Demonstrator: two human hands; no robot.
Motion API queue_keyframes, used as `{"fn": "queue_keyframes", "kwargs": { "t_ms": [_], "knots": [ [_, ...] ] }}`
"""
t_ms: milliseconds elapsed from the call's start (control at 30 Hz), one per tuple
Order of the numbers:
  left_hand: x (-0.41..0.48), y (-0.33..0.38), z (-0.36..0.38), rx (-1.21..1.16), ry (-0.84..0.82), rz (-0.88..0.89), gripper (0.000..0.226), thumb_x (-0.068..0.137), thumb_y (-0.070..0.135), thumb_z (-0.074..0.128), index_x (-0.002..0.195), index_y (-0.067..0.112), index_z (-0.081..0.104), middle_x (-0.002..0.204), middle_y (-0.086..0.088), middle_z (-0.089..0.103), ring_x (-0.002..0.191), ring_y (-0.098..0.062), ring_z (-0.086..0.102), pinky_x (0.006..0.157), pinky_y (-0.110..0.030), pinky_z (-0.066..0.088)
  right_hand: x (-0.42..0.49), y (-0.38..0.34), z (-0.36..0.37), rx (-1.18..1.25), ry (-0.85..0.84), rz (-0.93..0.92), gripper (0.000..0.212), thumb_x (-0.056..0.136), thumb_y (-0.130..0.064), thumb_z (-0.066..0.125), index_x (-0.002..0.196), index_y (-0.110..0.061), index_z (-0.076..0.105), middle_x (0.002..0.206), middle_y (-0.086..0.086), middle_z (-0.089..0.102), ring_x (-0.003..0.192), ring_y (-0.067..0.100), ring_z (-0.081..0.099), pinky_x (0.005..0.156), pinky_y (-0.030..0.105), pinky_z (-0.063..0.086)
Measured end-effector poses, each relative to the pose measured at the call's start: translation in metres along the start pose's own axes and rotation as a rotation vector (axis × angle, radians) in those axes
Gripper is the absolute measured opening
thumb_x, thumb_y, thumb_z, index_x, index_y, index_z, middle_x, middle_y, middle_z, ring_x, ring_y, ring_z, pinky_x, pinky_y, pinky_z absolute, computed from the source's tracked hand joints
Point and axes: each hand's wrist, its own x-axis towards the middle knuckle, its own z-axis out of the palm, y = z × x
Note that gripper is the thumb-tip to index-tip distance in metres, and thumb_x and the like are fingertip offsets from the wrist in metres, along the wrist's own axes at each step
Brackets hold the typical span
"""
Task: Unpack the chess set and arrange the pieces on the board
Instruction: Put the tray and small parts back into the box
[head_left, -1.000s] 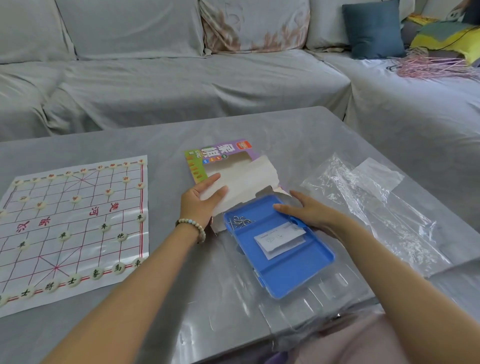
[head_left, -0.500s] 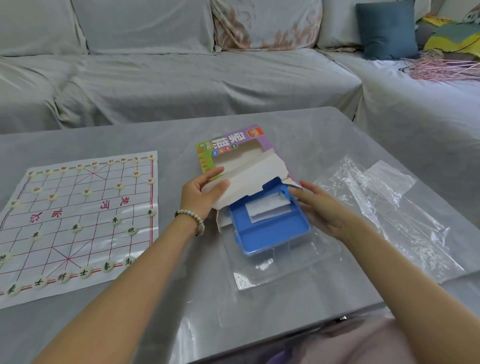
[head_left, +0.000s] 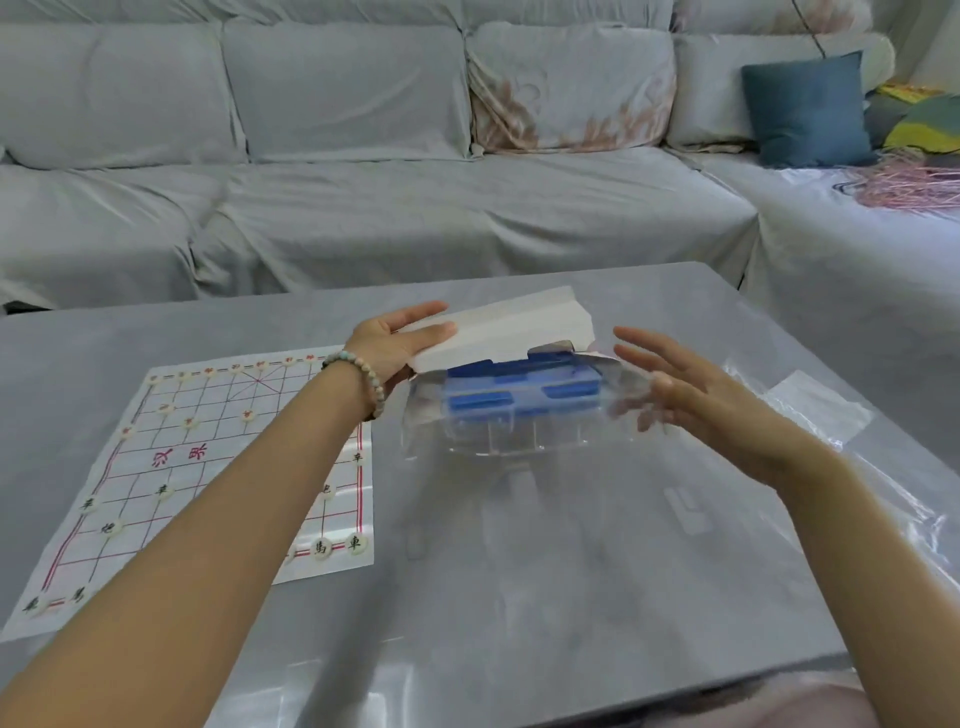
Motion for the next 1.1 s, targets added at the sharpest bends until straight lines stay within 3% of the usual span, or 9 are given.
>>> {"fn": "queue_keyframes", "kwargs": {
  "t_ms": [100,200,333,467,667,767,867,967,1100],
  "knots": [
    [-0.003,0.011,-0.004,0.029,-0.038,-0.021,0.031,0.076,0.012,0.072,0.105,0.022,0.067,0.107,-0.005,0.067,0.083,-0.015,0.066,0.075,-0.024,0.056,0.021,-0.003,0.017,-0.272,0.297,-0.021,0.060,0.070,-0.062,0.049,0.123,-0.034,0.049,0.130,-0.011,0.051,0.088,0.007,0.059,0.072,0.014,0.045],
    [-0.002,0.019,-0.008,0.015,-0.033,-0.063,0.027,0.075,0.012,0.073,0.098,0.024,0.069,0.104,-0.005,0.068,0.086,-0.016,0.066,0.085,-0.030,0.054,0.034,-0.005,0.035,-0.343,0.308,-0.085,0.065,0.074,-0.057,0.054,0.131,-0.029,0.043,0.124,-0.008,0.051,0.113,0.012,0.050,0.082,0.009,0.034],
    [-0.002,0.044,-0.011,-0.020,-0.100,-0.134,0.029,0.081,0.014,0.066,0.109,0.022,0.063,0.090,-0.001,0.070,0.075,-0.013,0.067,0.064,-0.027,0.058,0.047,-0.024,0.048,0.009,0.313,-0.089,0.061,0.085,-0.040,0.059,0.138,-0.034,0.031,0.119,-0.007,0.054,0.111,0.009,0.052,0.081,0.012,0.040],
    [0.002,0.074,-0.021,-0.024,-0.236,-0.235,0.037,0.081,0.024,0.066,0.115,0.014,0.054,0.104,-0.008,0.059,0.096,-0.025,0.059,0.078,-0.044,0.055,0.065,-0.059,0.045,0.153,0.403,-0.240,0.036,0.088,-0.024,0.060,0.122,-0.027,0.051,0.105,-0.009,0.059,0.084,-0.001,0.063,0.066,0.014,0.051],
    [-0.009,0.073,-0.016,-0.199,-0.069,-0.074,0.047,0.087,0.048,0.052,0.109,0.007,0.060,0.118,-0.017,0.053,0.102,-0.030,0.047,0.102,-0.048,0.036,0.092,-0.068,0.050,0.352,0.481,-0.114,0.036,0.087,-0.033,0.061,0.120,-0.026,0.050,0.088,0.006,0.065,0.070,0.013,0.067,0.065,0.031,0.057],
    [-0.026,0.058,-0.005,-0.115,0.012,0.066,0.034,0.093,0.041,0.044,0.093,0.010,0.059,0.090,-0.011,0.065,0.078,-0.021,0.063,0.084,-0.035,0.051,0.098,-0.058,0.051,0.317,0.452,-0.027,0.051,0.087,-0.045,0.056,0.131,-0.028,0.040,0.098,0.002,0.063,0.071,0.007,0.068,0.059,0.024,0.054],
    [-0.034,0.043,0.001,-0.168,0.021,0.183,0.018,0.095,0.024,0.045,0.083,0.014,0.055,0.071,0.000,0.060,0.058,-0.007,0.060,0.062,-0.022,0.052,0.097,-0.054,0.047,0.314,0.417,-0.020,0.063,0.086,-0.062,0.045,0.126,-0.013,0.047,0.098,0.005,0.064,0.080,0.014,0.067,0.071,0.033,0.054],
    [-0.035,0.037,0.004,-0.166,0.033,0.303,0.018,0.095,0.015,0.043,0.101,0.020,0.059,0.083,0.003,0.069,0.069,-0.010,0.064,0.065,-0.025,0.054,0.090,-0.049,0.039,0.531,0.363,-0.084,0.037,0.098,-0.041,0.029,0.110,-0.021,0.059,0.083,0.001,0.070,0.084,0.017,0.067,0.072,0.029,0.052],
    [-0.036,0.034,0.013,-0.065,0.090,0.394,0.022,0.095,0.010,0.038,0.096,0.024,0.055,0.054,0.014,0.056,0.051,-0.005,0.056,0.053,-0.021,0.046,0.083,-0.041,0.034,0.606,0.341,-0.095,0.034,0.096,-0.022,0.034,0.123,-0.030,0.053,0.106,0.007,0.067,0.099,0.026,0.061,0.084,0.038,0.046]
  ]
}}
